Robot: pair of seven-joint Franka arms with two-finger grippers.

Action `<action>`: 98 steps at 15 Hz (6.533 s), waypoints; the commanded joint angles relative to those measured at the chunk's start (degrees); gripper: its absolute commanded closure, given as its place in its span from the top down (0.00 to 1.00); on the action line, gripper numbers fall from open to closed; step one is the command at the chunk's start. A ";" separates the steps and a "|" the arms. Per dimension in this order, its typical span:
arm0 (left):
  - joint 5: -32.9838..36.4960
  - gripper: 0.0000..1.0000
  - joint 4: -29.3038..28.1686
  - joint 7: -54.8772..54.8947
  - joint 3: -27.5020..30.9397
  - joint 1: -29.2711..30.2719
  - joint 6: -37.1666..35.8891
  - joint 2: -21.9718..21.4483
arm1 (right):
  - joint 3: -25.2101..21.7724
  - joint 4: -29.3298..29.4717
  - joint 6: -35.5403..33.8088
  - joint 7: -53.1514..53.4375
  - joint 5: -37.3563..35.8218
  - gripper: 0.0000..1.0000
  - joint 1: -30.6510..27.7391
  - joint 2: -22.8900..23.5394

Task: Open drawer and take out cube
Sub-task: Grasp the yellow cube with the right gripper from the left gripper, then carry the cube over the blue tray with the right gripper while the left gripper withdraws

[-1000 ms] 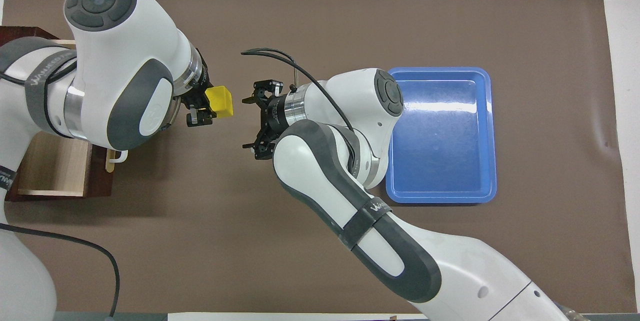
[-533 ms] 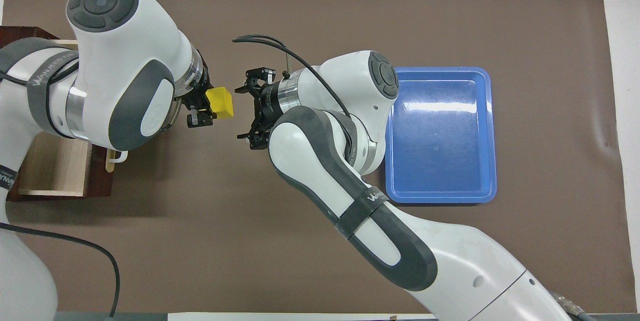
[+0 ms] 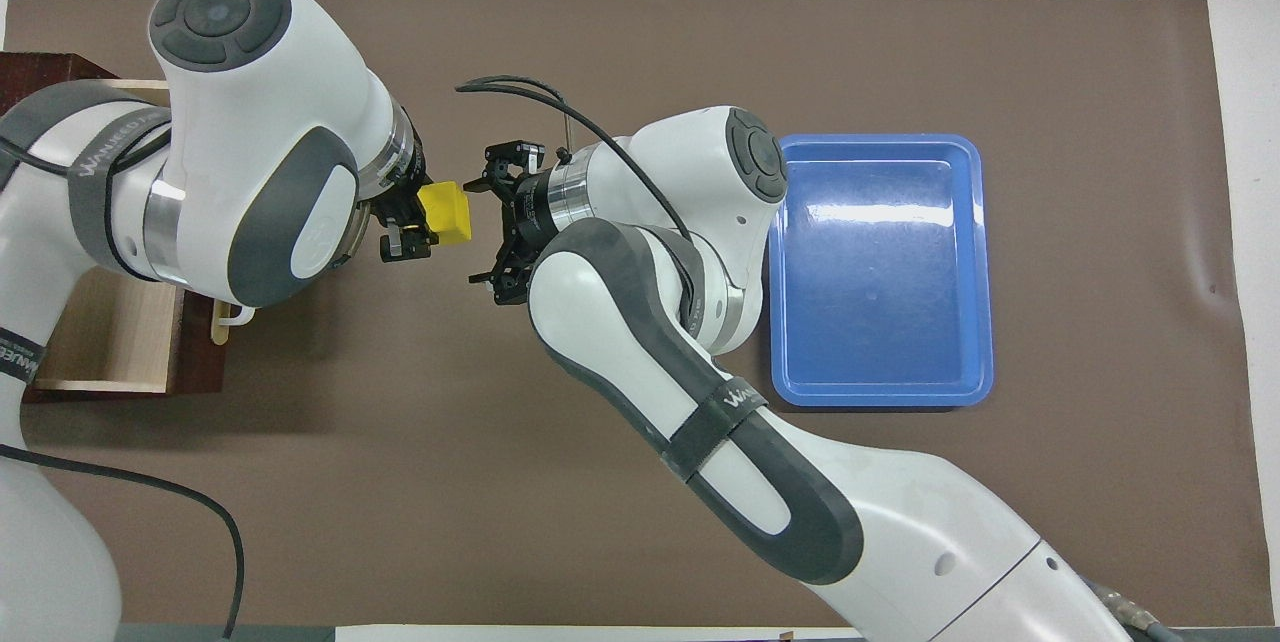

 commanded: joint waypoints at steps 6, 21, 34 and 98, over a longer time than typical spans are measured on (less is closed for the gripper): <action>0.95 0.00 -2.95 -1.04 0.53 -1.12 -0.72 -2.56 | 0.74 -1.37 0.43 -1.24 -0.80 1.00 0.77 -0.05; 1.03 0.00 -6.47 -2.26 0.44 -2.08 -1.34 -5.90 | 0.65 0.92 4.38 -0.63 0.96 1.00 1.91 0.39; 1.03 0.00 -6.56 -4.55 0.44 -2.53 -0.02 -6.78 | 0.65 0.92 4.65 2.18 0.87 0.41 2.00 0.31; 2.97 1.00 -11.74 62.20 -0.88 25.71 5.43 -13.10 | -0.05 -37.38 -19.43 -47.20 -2.47 0.00 -41.95 -18.93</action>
